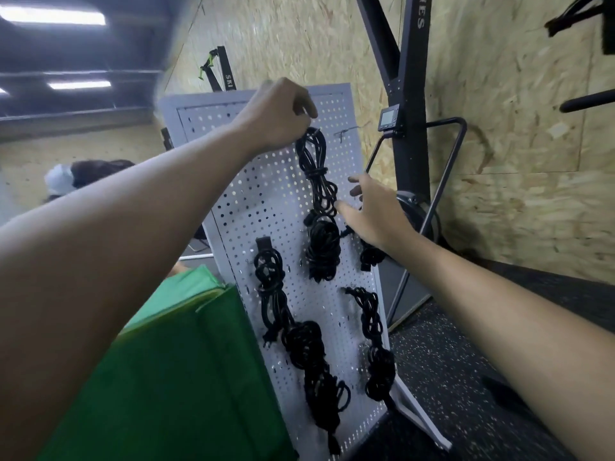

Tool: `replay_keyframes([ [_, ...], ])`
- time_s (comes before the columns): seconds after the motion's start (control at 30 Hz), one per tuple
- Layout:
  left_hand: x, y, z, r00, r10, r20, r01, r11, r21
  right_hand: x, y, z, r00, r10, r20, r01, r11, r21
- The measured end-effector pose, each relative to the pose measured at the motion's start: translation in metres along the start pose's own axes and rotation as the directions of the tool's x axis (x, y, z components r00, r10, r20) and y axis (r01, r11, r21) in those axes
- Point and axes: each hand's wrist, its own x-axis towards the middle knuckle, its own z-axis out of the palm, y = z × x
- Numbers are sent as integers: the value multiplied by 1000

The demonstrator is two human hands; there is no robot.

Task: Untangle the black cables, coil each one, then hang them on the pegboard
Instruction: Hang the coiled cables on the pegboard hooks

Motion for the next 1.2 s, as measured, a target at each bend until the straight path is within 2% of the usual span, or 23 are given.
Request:
replay_keyframes([
  [0.13, -45, 33, 28, 996, 89, 20, -87, 993, -80, -47, 15, -1, 995, -35, -89, 32, 999, -41],
  [0.2, -73, 46, 52, 990, 120, 69, -111, 986, -125, -79, 29, 3, 997, -16, -75, 12, 999, -45],
  [0.37, -150, 64, 135, 965, 158, 208, -110, 968, -225, -168, 85, 24, 972, 203, 118, -205, 979, 8],
  [0.5, -209, 65, 216, 911, 159, 381, -44, 955, -294, -235, 133, 50, 890, 362, 277, -333, 931, -149],
  [0.57, -238, 64, 258, 865, 149, 479, 8, 950, -311, -270, 163, 65, 857, 415, 306, -369, 908, -198],
  [0.67, -283, 63, 315, 787, 128, 604, 108, 934, -339, -312, 206, 86, 797, 477, 371, -390, 875, -288],
  [0.77, -323, 58, 374, 709, 83, 700, 207, 925, -319, -342, 240, 105, 703, 580, 412, -456, 812, -365],
  [0.97, -401, 52, 484, 492, -6, 871, 393, 894, -216, -388, 312, 150, 534, 679, 503, -493, 734, -467],
  [1.07, -448, 53, 539, 327, -97, 940, 443, 895, -62, -411, 338, 171, 474, 695, 541, -489, 719, -494],
  [1.2, -512, 58, 589, 89, -138, 986, 491, 868, 77, -434, 365, 190, 380, 738, 557, -523, 669, -529],
])
